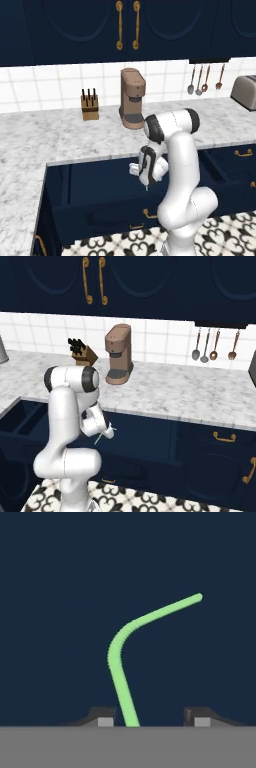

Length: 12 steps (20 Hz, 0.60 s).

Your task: Take a straw from the drawer in front and place it inside the glass cup on the dining counter.

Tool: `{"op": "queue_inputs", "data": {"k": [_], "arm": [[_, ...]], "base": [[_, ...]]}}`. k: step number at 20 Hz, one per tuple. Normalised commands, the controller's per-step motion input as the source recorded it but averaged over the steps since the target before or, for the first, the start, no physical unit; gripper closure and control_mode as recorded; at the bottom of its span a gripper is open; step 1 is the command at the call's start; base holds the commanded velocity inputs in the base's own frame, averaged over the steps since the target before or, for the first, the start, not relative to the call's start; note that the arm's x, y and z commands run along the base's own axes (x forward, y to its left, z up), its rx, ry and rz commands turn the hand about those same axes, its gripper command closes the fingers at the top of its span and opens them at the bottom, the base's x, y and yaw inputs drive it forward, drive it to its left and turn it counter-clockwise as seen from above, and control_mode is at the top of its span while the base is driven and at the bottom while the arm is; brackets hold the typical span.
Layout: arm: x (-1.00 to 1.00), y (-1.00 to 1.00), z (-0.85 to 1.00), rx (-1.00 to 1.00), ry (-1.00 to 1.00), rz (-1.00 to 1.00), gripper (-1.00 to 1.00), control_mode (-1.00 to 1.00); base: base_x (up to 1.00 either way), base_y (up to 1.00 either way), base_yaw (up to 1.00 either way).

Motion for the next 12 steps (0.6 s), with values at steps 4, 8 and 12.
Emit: {"op": "queue_inputs", "data": {"k": [4,8,12], "arm": [[-0.92,0.00,-0.44,0.03,-0.01,0.00,1.00,-1.00],[-1.00,0.00,-0.48,0.02,-0.01,0.00,1.00,-1.00],[-0.89,0.00,-0.33,0.01,-0.05,0.00,1.00,-1.00]], "base": [[0.00,0.00,0.00],[0.00,0.00,0.00],[0.00,0.00,0.00]]}}
